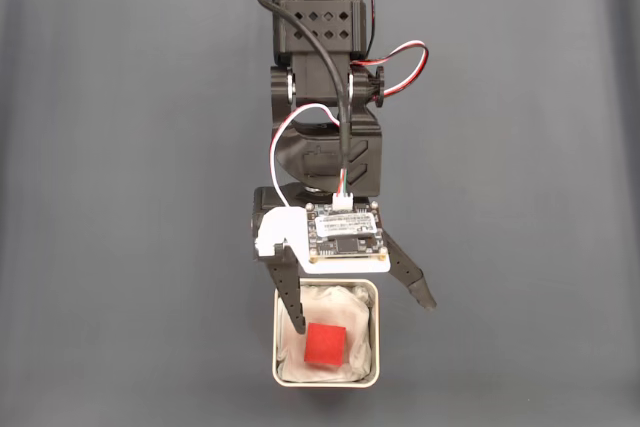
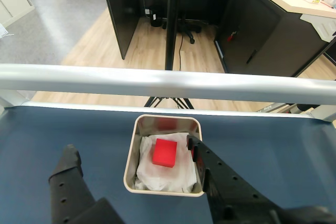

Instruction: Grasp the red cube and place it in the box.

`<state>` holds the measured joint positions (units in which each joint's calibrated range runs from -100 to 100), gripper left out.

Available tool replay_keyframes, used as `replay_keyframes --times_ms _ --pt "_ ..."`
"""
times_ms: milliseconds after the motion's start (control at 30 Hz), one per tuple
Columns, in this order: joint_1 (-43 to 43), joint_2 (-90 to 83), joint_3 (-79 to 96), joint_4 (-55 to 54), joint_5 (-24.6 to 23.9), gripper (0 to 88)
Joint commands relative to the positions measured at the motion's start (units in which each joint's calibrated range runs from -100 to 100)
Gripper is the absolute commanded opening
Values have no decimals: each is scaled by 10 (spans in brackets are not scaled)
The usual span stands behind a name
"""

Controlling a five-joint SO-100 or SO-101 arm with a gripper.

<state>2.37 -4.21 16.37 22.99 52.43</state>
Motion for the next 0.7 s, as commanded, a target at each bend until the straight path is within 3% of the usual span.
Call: replay_keyframes --times_ms 0,433,667 --pt "5 -38 -6 -11 -2 453" --pt "7 -50 -1 -5 -14 426" --pt "1 -97 -12 18 -23 63"
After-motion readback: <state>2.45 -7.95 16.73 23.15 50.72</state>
